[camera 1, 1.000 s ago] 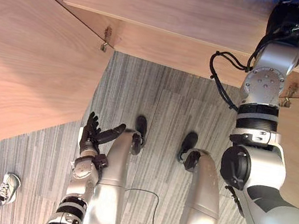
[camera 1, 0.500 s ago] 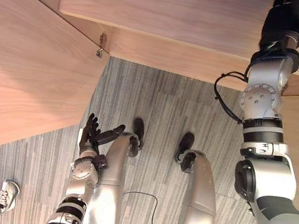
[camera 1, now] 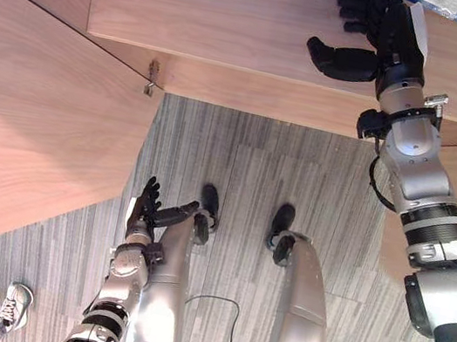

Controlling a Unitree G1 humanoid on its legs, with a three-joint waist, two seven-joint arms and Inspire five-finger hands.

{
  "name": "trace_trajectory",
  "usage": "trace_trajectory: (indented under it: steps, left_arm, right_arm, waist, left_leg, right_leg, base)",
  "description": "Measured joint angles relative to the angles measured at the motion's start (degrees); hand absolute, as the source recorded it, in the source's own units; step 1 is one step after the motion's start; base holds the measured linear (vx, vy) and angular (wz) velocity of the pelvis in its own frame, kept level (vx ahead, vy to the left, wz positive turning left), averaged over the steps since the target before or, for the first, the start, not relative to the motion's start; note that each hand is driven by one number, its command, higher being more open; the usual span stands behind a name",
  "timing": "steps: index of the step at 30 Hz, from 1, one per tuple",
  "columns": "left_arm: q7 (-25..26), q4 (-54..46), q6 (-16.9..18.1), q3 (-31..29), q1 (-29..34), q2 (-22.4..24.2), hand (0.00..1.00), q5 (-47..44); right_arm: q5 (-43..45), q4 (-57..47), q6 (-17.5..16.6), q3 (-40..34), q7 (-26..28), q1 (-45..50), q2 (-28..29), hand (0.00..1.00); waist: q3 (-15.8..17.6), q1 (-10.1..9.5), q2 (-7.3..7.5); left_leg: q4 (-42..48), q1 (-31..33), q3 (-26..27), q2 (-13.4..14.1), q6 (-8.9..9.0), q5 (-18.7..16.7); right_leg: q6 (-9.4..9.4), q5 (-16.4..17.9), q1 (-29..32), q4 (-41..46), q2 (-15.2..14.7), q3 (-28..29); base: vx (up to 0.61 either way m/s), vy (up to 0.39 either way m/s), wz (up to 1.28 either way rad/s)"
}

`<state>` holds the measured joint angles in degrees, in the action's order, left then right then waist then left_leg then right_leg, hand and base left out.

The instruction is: Walk over to the cabinet, pick up the folder, carry it to the office cabinet, place the folder inside the office cabinet, then close the office cabinet door

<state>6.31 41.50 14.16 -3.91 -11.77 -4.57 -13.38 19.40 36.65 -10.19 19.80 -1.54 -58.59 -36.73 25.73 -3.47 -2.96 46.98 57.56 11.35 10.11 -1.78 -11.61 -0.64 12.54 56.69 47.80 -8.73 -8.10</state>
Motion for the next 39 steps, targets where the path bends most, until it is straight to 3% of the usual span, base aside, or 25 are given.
trace_trajectory:
  steps: [6,13,24,31,39]
  left_arm:
    - [-1.0,0.6,0.0,0.0,0.0,-0.3,1.00,-0.1]
    - [-1.3,1.6,-0.1,-0.1,0.0,-1.0,1.00,-0.2]
    - [1.1,1.9,-0.2,-2.0,-0.8,0.7,1.00,-2.4]
    - [2.6,1.0,0.0,-2.5,-1.0,2.1,1.00,-2.5]
    - [3.3,-0.6,-0.1,-2.4,-0.8,4.0,1.00,-2.5]
  right_arm:
    - [14.9,0.5,1.1,2.1,5.8,2.3,0.4,0.00]
    - [21.2,0.5,1.0,0.3,3.5,3.0,5.6,0.00]
    - [14.2,4.9,1.5,-10.2,-9.9,-2.5,18.9,0.00]
    - [14.3,9.0,2.0,-17.2,-13.6,-8.9,18.7,0.00]
    - [16.1,6.1,1.9,-21.8,-14.5,-5.7,16.2,0.00]
  waist:
    - [-0.5,-0.11,0.63]
    - [-0.8,0.25,0.97]
    - [-1.0,-0.11,0.93]
    - [-1.0,-0.43,0.89]
    - [-1.0,-0.06,0.85]
  left_leg:
    - [-0.4,-0.6,0.1,0.2,-0.01,0.0]
    - [-0.8,-0.9,0.8,0.8,-0.01,0.0]
    - [-2.2,-1.2,1.5,1.0,-0.41,0.6]
    - [-3.1,-1.0,1.2,0.3,-0.52,1.1]
    - [-3.9,-3.1,0.4,-0.5,-0.54,1.6]
  right_leg:
    - [-0.03,0.0,-0.8,-0.7,0.0,-0.4]
    - [-0.13,-0.3,-0.9,-1.6,0.6,-0.2]
    - [-0.10,-1.5,-1.0,-3.4,1.1,0.1]
    - [-0.17,-1.6,-1.0,-3.7,0.6,-0.2]
    - [-0.18,-1.6,-3.7,-4.4,-0.1,-1.2]
  base:
    - [-0.01,-0.010,0.00]
    - [-0.02,-0.022,-0.05]
    - [-0.03,-0.023,-0.04]
    - [-0.02,-0.013,0.05]
    - [-0.03,-0.022,0.07]
